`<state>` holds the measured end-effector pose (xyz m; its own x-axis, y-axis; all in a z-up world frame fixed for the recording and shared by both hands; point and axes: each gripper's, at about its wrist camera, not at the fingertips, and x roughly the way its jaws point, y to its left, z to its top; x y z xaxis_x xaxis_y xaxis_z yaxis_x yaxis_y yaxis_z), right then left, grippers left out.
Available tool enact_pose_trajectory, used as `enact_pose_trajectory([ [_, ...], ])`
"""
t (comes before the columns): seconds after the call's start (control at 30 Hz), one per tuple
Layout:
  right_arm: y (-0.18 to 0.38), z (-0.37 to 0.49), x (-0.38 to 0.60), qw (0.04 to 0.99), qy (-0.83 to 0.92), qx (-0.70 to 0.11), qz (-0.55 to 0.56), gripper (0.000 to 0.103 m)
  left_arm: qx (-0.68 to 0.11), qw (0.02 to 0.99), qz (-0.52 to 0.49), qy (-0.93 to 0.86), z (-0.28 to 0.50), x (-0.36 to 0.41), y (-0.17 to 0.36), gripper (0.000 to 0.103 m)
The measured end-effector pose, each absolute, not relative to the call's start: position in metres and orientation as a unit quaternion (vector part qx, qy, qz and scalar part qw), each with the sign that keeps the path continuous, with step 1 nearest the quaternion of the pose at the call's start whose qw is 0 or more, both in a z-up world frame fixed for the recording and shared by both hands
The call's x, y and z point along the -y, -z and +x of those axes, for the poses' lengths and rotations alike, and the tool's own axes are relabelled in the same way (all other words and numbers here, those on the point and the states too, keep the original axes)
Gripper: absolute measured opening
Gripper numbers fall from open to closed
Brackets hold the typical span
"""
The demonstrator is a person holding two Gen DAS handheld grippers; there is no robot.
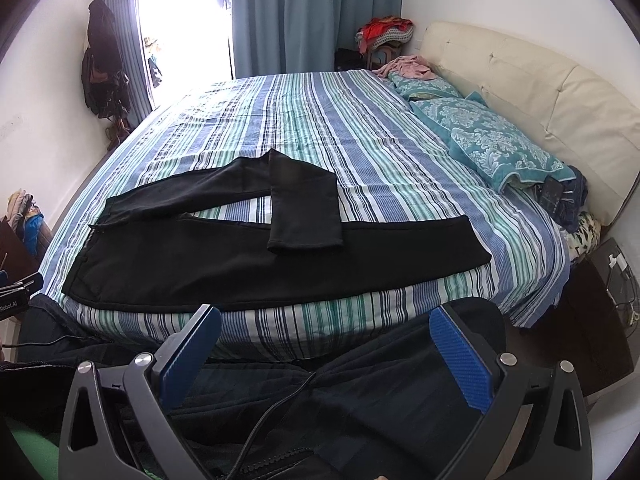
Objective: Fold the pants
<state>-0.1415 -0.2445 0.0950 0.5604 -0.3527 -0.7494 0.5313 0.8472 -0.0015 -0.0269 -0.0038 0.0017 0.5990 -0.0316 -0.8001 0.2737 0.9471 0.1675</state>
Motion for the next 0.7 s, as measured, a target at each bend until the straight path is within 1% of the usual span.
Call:
enact_pose_trajectory([
  [0.43,-0.085,-0.125,0.252,0.852,0.293,-0.423,0.094,0.103,-0.414,0.892,0.158,0.093,-0.022,0.013,-0.004,0.102],
  [0.7,-0.085,-0.118,0.256,0.841,0.317,-0.430,0.083,0.103,-0.426,0.886,0.155,0.102,-0.016,0.015,0.001,0.102],
])
